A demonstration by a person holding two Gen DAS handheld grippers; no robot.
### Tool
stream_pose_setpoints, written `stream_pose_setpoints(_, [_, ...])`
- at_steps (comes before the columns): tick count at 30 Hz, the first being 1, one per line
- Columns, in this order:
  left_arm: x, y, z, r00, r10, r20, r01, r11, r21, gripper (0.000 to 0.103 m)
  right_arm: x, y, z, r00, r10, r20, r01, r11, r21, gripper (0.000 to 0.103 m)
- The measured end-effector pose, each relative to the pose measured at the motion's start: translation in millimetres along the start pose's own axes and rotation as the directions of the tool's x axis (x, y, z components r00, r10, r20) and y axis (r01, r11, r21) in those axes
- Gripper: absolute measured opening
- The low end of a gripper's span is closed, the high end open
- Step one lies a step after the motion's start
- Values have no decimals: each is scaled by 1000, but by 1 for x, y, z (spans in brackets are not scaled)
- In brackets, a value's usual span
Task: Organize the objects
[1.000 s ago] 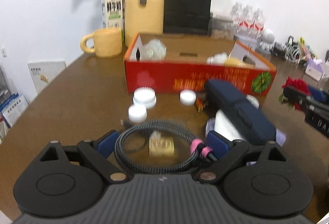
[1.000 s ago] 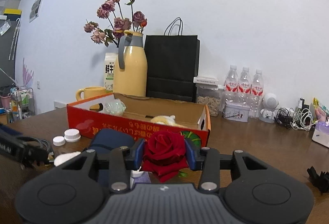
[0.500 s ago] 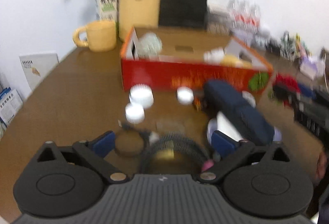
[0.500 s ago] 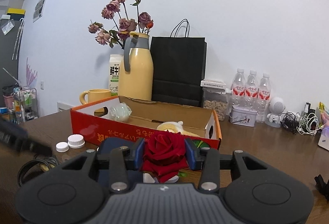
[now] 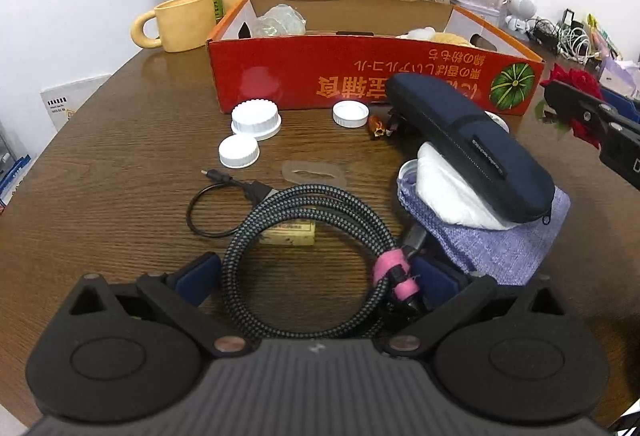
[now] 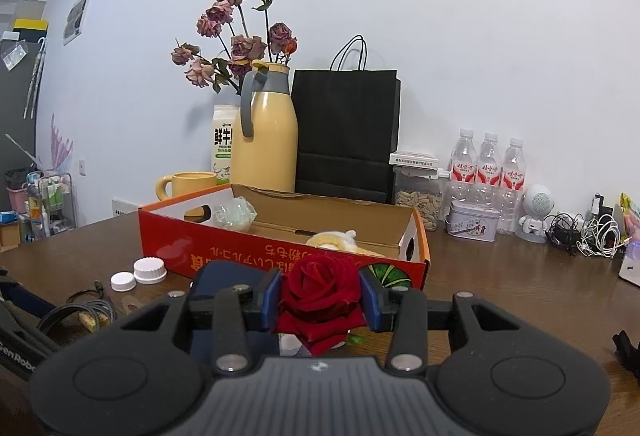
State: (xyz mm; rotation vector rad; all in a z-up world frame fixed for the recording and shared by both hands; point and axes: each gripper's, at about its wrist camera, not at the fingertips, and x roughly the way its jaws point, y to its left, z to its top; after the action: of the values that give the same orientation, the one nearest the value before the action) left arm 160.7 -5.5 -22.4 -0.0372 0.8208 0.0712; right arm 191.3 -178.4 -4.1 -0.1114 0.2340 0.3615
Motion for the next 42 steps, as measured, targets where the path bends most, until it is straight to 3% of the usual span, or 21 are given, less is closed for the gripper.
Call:
stream_pose_setpoints(3, [-5,3,-2,1000,-12,22,12,1000,-11,96,-1,0,-1,1000,1,3,-1,1000,1,40])
stream_pose_setpoints(12, [-28,13,7,994,-13,111,17,999,-38,95,-6,1,1,1000,5,15,-4,1000,-4,40])
stream_pose_setpoints(22, [-43,11,74,951,-38,306,52,998,-37,95,6,4,37,998,8,69,-5,999,-40,40])
stream_pose_setpoints(29, [-9,4,134,928,-60,367,86,995,-56,95,59,2,68,998,-17,61,19,999,-29,40])
stream_pose_setpoints(38, [69,-7,182,942,-35,335,66,994,-83,95,152,-21,77,996,-78,-33,80,995,59,40])
stream_pose_setpoints(42, [94,-5,187,950,-32,310,55,996,-67,95,169,-32,65,995,-61,-76,68,994,82,40])
